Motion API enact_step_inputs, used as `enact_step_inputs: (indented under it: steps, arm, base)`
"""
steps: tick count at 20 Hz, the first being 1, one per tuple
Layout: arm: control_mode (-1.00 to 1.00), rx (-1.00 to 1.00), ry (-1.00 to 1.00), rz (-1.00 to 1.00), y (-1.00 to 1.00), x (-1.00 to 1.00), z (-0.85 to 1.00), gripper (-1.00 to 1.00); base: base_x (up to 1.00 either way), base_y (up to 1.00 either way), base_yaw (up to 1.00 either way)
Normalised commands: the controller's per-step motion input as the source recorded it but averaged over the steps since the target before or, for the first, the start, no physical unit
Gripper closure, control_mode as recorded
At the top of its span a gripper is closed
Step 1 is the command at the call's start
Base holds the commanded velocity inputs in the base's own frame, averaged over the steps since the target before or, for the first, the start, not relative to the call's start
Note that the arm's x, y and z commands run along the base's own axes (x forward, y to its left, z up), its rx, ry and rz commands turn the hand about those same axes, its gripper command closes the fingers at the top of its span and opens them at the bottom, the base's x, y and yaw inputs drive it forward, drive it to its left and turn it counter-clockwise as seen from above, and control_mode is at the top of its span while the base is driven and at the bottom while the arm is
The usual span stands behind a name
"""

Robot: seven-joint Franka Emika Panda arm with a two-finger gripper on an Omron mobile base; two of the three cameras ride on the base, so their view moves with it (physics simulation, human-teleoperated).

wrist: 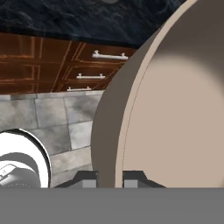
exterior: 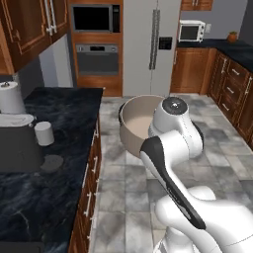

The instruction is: Move the pot and pan from the stove into the sink.

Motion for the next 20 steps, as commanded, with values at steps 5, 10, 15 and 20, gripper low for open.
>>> enact_step_inputs:
  steps: [5, 10, 15, 20]
  arm:
    - [1.00, 0.00, 0.00, 0.00, 0.00, 0.00, 0.00, 1.00]
    - [1.00, 0.00, 0.00, 0.00, 0.00, 0.00, 0.00, 1.00]
    - [1.00, 0.00, 0.00, 0.00, 0.00, 0.00, 0.00, 1.00]
    - [1.00, 0.00, 0.00, 0.00, 0.00, 0.00, 0.00, 1.00]
  base:
    - [0.07, 0.00, -0.46]
    - [0.06, 0.00, -0.44]
    - [0.07, 0.00, -0.45]
    - [0.07, 0.00, -0.44]
